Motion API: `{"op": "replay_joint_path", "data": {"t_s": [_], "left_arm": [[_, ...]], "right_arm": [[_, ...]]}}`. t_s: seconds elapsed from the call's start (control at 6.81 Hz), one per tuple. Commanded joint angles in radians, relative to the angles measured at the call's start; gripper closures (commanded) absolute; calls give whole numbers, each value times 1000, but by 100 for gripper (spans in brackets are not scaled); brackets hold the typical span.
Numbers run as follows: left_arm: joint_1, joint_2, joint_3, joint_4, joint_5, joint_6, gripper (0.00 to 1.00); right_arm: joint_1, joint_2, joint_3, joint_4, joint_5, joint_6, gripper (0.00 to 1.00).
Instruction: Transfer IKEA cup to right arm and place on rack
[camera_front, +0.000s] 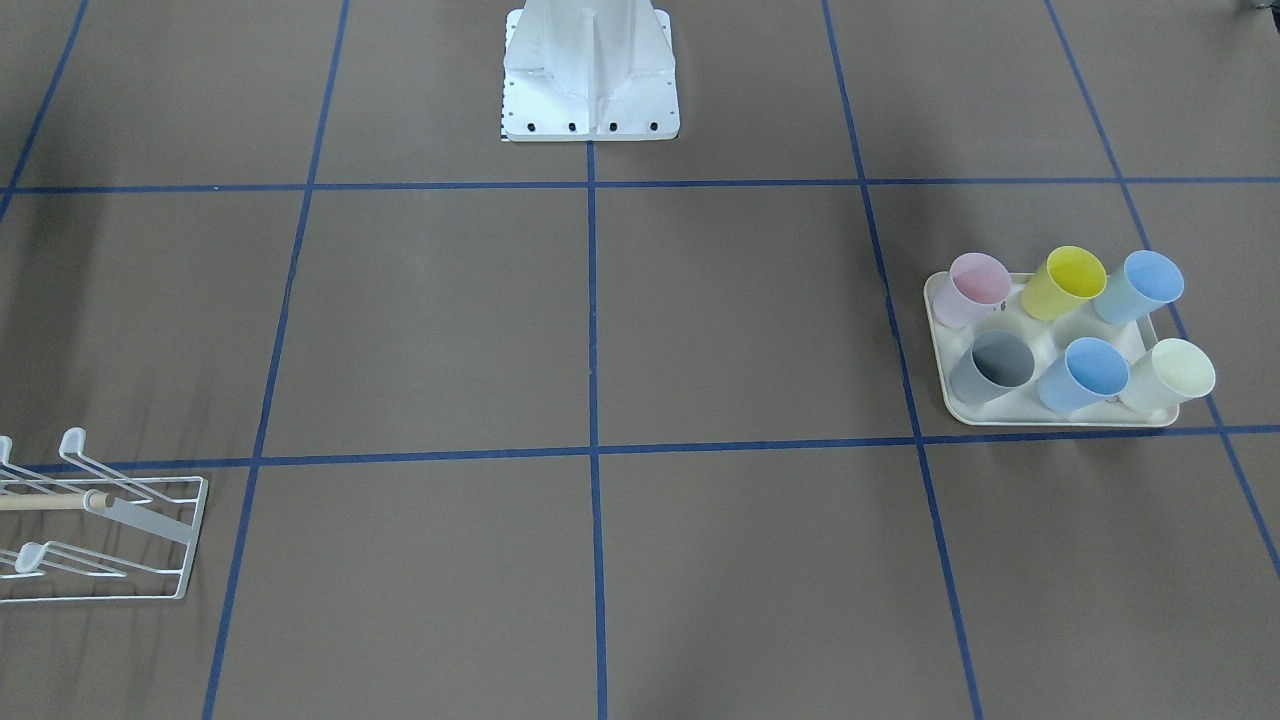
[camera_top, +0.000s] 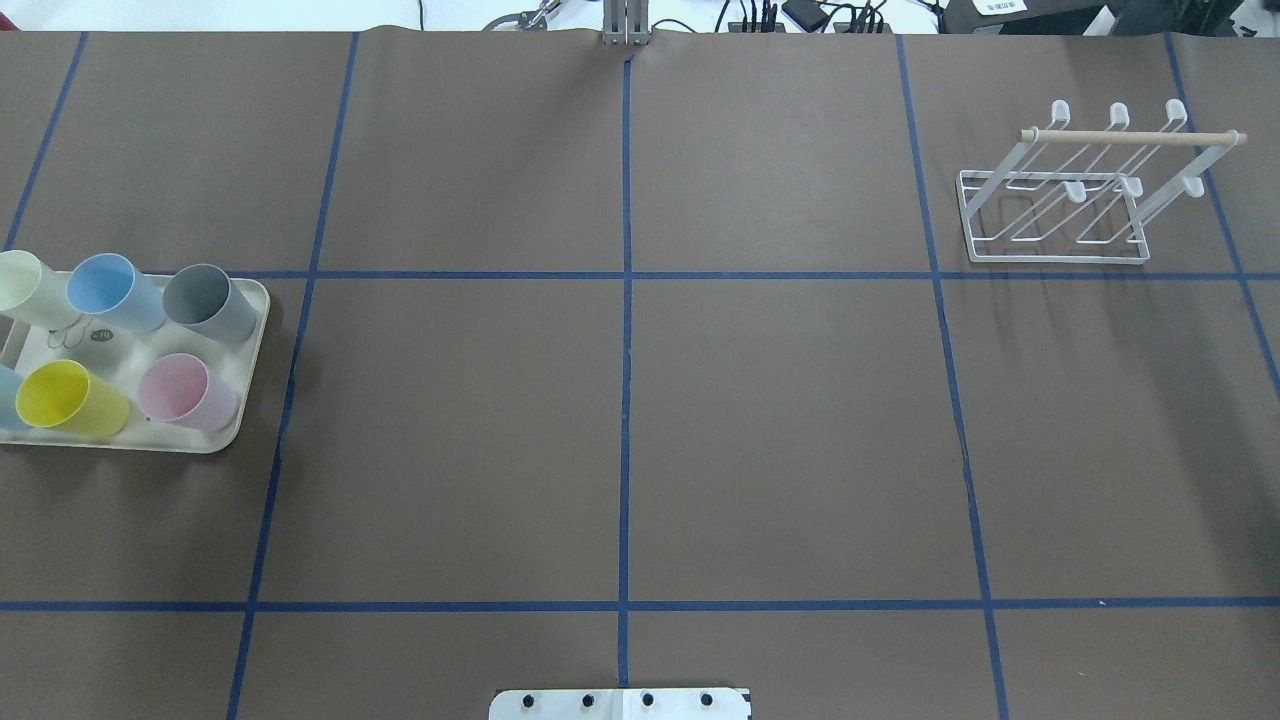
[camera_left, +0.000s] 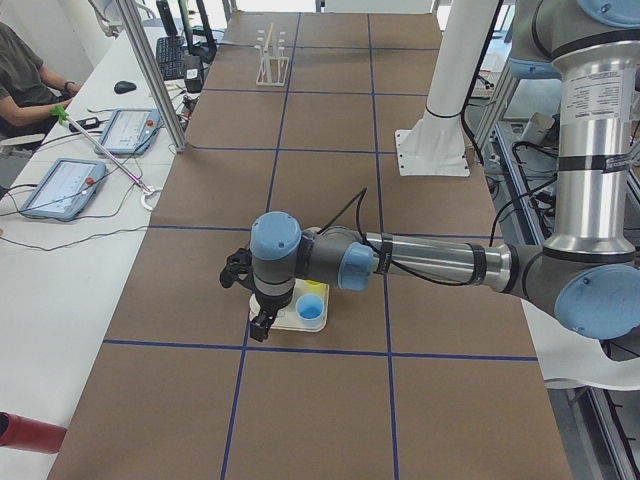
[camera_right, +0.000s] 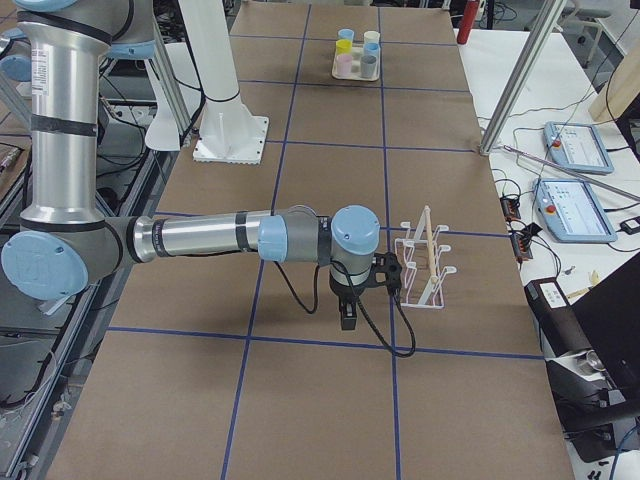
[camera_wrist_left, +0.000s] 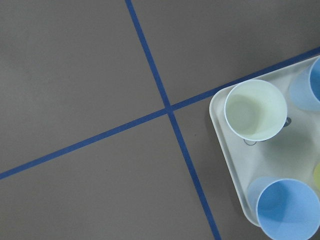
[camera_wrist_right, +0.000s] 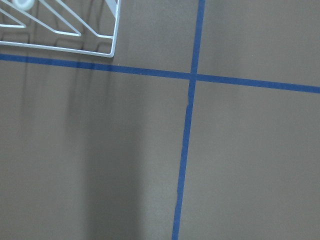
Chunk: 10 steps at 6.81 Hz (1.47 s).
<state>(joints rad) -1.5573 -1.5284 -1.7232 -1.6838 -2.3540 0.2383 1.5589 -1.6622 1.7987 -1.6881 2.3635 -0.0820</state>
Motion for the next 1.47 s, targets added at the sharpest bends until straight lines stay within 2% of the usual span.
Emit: {"op": "replay_joint_path", "data": {"t_s": [0.0, 0.15, 0.29, 0.44, 0.59, 0.73, 0.88, 1.03, 1.32], "left_arm": [[9, -74, -10, -13, -77, 4, 0], [9, -79, 6, -58, -79, -19, 0], [14, -111, 10, -121, -76, -99, 0], [26, -110, 52, -166, -76, -115, 0], [48, -119, 136, -174, -82, -117, 0], [65, -118, 172, -207, -79, -149, 0], [83, -114, 181, -258, -74, -288, 0], [136, -105, 210, -346, -70, -389, 0], [195, -107, 337, -546, -38, -511, 1]], "right_arm": [[0, 12, 5, 2, 52, 1, 0], [0, 57, 7, 2, 122, 4, 0], [-5, 100, 7, 1, 137, 58, 0], [-29, 175, 8, -1, 135, 112, 0], [-89, 212, 13, -1, 126, 173, 0], [-129, 266, 13, 1, 123, 296, 0], [-138, 301, 14, 2, 99, 333, 0], [-140, 305, 31, 4, 97, 335, 0], [-140, 297, 62, 4, 99, 349, 0]]}}
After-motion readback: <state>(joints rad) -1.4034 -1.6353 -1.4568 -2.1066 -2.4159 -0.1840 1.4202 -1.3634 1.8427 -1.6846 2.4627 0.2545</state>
